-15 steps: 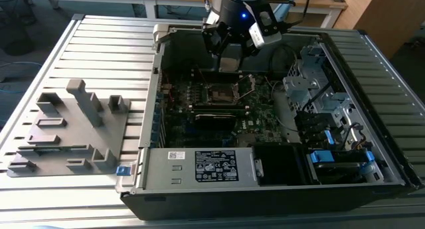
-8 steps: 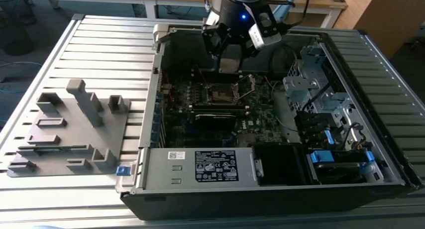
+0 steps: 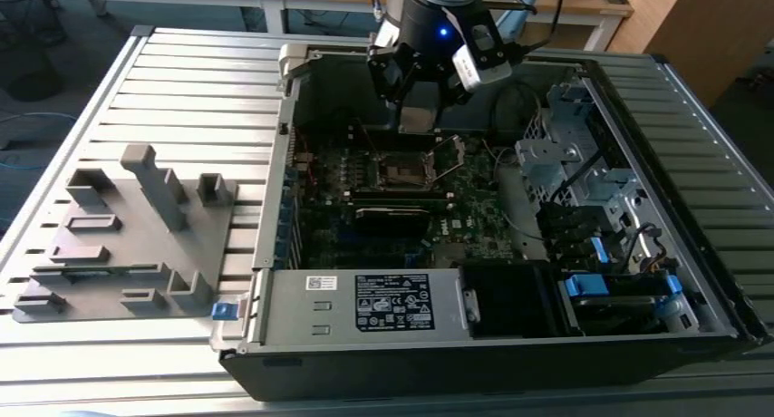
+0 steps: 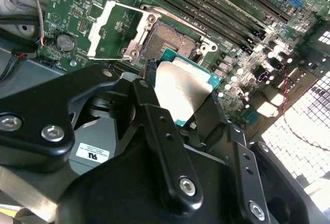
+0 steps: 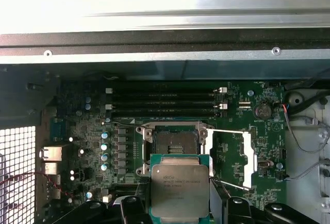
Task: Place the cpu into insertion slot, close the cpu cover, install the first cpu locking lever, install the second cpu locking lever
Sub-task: 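Place the cpu into insertion slot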
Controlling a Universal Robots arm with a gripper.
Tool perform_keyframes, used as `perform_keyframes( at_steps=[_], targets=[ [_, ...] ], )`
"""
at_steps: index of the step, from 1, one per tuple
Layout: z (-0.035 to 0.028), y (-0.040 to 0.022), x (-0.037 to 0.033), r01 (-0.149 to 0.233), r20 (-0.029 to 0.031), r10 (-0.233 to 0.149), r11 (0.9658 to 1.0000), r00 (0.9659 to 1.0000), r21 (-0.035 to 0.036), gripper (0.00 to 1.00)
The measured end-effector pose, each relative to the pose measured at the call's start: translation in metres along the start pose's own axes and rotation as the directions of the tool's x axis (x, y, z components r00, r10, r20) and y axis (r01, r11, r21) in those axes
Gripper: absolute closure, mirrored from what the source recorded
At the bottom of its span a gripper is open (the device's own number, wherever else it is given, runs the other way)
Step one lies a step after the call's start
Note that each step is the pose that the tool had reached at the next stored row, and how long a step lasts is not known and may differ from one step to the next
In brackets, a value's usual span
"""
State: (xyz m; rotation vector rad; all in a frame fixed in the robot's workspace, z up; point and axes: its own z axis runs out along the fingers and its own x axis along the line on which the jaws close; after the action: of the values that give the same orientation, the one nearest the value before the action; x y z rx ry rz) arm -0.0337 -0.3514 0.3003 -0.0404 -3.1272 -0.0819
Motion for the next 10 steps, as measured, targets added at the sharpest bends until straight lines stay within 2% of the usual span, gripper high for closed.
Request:
perform_keyframes(
  at_steps=[10],
  targets=[
    [0.0015, -0.0001, 0.0000, 0.000, 0.0000, 0.000, 1.0000, 1.0000, -0.0001, 0.46]
  ],
)
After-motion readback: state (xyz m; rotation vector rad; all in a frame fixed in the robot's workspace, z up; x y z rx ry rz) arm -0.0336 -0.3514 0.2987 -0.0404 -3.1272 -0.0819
